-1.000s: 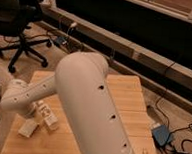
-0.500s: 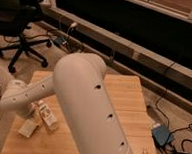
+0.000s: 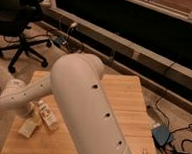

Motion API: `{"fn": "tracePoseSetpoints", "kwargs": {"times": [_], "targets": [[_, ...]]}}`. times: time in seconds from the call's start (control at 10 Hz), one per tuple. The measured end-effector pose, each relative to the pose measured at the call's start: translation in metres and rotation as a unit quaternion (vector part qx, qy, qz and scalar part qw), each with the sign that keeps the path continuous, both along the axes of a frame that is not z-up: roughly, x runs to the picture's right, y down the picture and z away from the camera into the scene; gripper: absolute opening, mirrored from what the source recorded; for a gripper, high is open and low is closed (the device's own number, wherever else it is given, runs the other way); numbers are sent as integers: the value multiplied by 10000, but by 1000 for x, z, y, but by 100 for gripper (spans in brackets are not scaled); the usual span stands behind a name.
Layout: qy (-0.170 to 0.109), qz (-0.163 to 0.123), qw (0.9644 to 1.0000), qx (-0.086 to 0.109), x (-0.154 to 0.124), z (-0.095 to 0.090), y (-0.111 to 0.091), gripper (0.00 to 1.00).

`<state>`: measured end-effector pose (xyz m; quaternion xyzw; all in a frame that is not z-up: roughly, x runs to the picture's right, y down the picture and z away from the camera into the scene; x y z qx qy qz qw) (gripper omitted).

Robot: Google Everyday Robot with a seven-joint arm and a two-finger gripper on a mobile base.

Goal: Place the white sponge in the ceramic cup

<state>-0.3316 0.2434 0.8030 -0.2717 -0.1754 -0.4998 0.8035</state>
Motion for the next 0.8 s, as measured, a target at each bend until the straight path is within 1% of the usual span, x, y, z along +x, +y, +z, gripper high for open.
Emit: {"fn": "tracePoseSetpoints", "kwargs": {"times": [0.2, 0.4, 0.8], "targets": [[67, -2, 10000, -46, 3, 1, 1, 65], [114, -6, 9999, -79, 4, 4, 2, 58], [158, -12, 9998, -108, 2, 6, 2, 58]]}}
